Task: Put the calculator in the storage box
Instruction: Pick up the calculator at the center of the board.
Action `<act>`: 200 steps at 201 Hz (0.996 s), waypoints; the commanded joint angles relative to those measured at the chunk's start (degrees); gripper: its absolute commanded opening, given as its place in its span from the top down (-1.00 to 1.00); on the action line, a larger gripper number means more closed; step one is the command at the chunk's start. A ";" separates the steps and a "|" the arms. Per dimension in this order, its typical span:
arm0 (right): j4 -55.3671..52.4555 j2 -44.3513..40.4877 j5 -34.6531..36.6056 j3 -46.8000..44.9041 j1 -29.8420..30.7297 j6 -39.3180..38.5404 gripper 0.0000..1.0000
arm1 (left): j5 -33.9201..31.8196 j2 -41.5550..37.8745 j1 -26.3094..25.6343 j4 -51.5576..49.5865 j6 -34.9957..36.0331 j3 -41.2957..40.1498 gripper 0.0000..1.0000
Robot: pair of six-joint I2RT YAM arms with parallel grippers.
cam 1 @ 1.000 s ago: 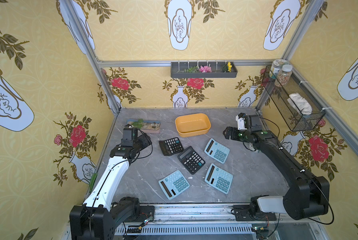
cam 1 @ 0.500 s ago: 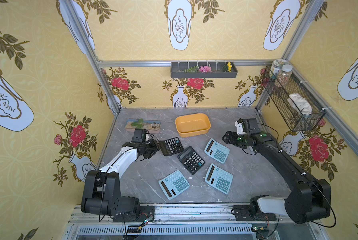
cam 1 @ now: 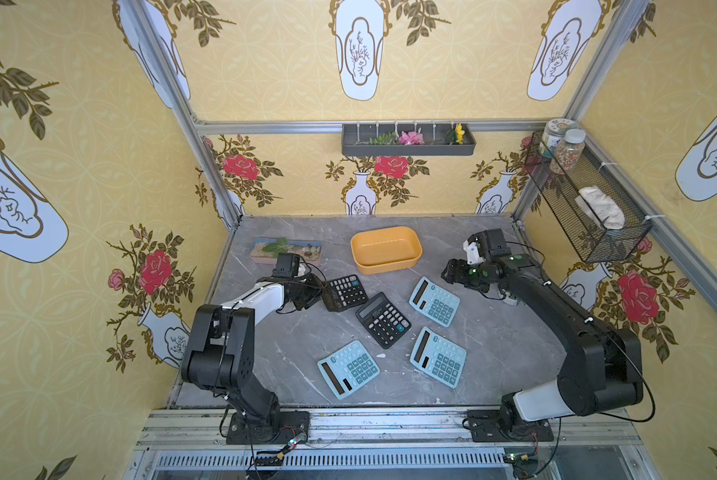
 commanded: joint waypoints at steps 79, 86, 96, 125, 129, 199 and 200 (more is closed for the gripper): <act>0.69 2.53 -4.12 0.39 -2.89 -2.14 -0.44 | 2.16 3.95 0.04 -0.61 1.19 1.06 0.47; 0.81 2.53 -4.26 0.21 -2.98 -2.18 -0.42 | 2.15 4.19 0.05 -0.66 1.28 0.96 0.48; 0.92 2.28 -4.47 -0.10 -3.14 -2.15 -0.41 | 2.11 4.42 -0.05 -0.66 1.26 0.72 0.48; 1.17 1.51 -5.21 -1.09 -4.44 -2.09 -0.37 | 2.10 4.42 -0.04 -0.25 0.78 0.33 0.56; 1.20 1.43 -5.31 -1.16 -4.62 -2.02 -0.36 | 2.11 4.36 -0.04 -0.25 0.78 0.33 0.58; 0.95 0.85 -7.32 -0.91 -6.47 -2.38 -0.19 | 2.00 -0.36 -0.05 -5.86 2.44 2.09 1.00; 0.92 0.86 -7.35 -0.93 -6.54 -2.42 -0.19 | 1.97 -0.52 -0.05 -6.17 2.49 2.14 1.00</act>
